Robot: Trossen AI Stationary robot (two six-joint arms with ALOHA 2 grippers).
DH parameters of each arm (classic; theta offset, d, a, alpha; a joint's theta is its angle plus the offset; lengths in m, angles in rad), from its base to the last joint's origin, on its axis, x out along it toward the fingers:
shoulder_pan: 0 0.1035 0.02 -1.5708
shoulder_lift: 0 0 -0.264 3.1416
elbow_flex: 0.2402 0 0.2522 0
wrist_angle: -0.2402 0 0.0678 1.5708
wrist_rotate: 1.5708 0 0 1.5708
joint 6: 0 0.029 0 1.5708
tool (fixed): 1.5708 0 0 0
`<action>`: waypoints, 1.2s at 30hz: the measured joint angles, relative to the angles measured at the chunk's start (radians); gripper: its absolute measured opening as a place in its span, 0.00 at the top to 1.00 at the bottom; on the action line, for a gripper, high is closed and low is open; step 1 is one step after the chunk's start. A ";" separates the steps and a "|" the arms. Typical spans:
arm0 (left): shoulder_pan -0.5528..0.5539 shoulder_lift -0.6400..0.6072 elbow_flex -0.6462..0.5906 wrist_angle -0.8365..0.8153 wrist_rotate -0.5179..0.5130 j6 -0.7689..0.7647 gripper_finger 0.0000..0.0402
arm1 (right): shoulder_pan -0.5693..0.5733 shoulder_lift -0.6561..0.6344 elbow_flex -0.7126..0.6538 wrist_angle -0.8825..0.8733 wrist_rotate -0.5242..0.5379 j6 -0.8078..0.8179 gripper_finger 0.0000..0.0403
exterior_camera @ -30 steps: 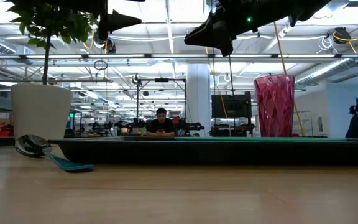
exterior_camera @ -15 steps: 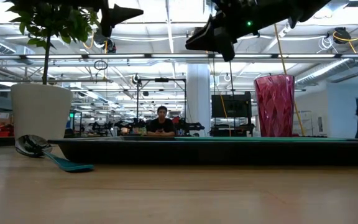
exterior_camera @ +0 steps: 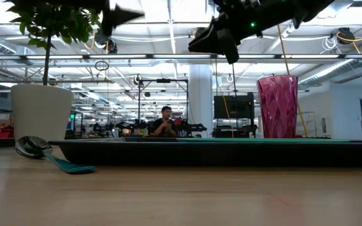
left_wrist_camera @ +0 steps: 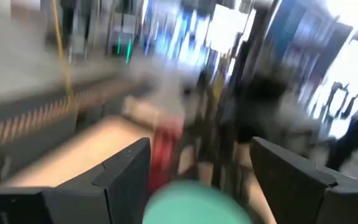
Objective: Pick and place plate/cup/fork/spoon on tray
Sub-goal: Put the blue spoon on the black serving tray to the left of the blue plate
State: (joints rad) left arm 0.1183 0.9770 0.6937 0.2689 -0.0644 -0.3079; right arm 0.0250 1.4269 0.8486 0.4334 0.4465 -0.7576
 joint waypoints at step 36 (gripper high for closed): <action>-0.422 0.719 0.577 -1.393 0.038 -0.088 0.31 | -0.015 0.000 0.000 -0.085 0.211 -0.017 0.81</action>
State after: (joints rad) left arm -0.3036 1.6962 1.2709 -1.1241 -0.0268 -0.3959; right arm 0.0101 1.4269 0.8486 0.3489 0.6579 -0.7742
